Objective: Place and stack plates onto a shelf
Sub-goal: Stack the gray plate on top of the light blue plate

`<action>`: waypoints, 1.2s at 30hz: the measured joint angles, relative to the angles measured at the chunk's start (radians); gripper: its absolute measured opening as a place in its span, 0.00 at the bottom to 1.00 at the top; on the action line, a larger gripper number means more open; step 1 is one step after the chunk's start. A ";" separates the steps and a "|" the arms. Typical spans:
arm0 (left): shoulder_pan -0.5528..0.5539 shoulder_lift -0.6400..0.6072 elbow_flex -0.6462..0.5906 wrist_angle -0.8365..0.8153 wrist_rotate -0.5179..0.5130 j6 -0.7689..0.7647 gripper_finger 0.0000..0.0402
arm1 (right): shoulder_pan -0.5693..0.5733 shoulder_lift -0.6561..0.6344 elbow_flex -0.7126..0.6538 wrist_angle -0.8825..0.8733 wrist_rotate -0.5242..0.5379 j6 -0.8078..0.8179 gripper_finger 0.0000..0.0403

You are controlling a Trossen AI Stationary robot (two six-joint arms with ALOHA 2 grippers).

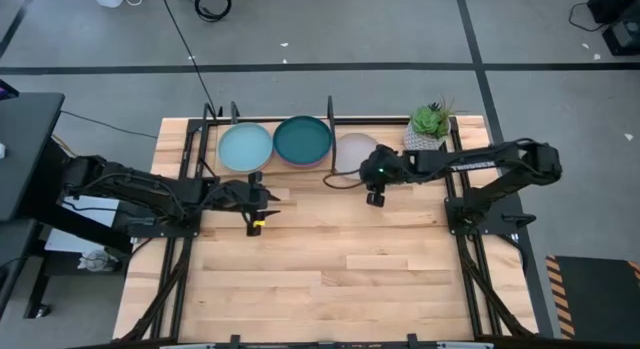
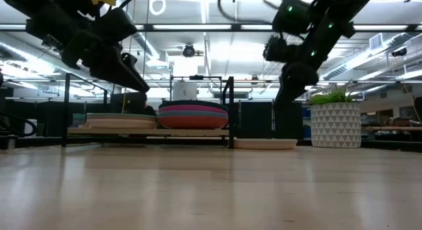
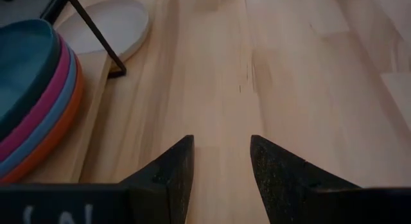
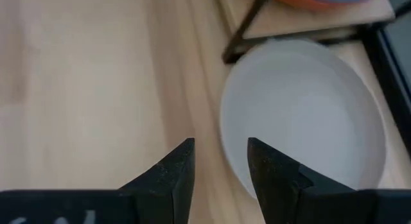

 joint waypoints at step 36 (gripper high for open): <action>-0.018 -0.010 0.001 0.071 -0.006 0.183 0.40 | -0.078 0.351 0.148 -0.203 -0.060 0.016 0.04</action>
